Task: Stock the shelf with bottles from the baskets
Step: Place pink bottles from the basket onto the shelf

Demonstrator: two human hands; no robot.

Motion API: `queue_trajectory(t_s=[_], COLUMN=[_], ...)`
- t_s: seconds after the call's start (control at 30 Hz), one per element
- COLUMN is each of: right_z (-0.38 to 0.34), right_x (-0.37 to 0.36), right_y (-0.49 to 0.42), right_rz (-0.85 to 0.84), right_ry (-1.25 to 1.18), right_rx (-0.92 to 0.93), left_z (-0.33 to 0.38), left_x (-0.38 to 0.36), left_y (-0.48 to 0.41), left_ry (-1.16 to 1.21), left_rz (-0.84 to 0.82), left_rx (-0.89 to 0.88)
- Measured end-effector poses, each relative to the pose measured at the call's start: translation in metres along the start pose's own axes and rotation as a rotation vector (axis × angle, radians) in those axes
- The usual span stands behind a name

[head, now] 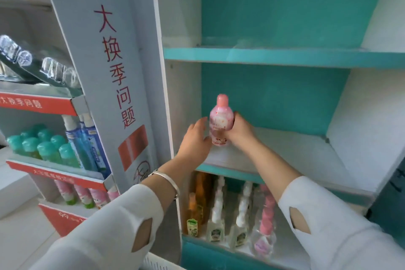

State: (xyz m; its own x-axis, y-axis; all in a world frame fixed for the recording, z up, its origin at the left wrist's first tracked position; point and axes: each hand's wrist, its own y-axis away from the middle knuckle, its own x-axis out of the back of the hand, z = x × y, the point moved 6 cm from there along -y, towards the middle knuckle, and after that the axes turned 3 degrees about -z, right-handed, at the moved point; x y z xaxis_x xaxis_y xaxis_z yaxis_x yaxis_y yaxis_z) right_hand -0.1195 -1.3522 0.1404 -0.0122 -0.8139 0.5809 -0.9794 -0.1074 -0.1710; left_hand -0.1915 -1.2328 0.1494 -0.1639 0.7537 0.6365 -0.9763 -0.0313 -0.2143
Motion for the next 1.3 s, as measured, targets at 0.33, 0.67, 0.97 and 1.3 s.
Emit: queue_trajectory(t_s=[0.33,0.67,0.97,1.3], right_z=[0.019,0.034,0.004,-0.03], right_x=[-0.039,-0.052,-0.015,-0.033], right_y=[-0.106,-0.115,-0.043,0.078], right_rz=[-0.031,-0.074,0.046,0.033], right_ry=[0.068,0.069,0.114,0.097], right_rx=[-0.082,-0.063,-0.041,0.111], left_z=[-0.047,-0.043,-0.018,-0.025], left_x=[-0.021,-0.041,-0.006,0.034], left_y=[-0.108,-0.124,-0.044,0.062], left_ry=[0.141,0.155,0.029,-0.021], left_rz=[0.046,-0.015,-0.049,0.065], left_rx=[0.219,0.196,0.142,0.063])
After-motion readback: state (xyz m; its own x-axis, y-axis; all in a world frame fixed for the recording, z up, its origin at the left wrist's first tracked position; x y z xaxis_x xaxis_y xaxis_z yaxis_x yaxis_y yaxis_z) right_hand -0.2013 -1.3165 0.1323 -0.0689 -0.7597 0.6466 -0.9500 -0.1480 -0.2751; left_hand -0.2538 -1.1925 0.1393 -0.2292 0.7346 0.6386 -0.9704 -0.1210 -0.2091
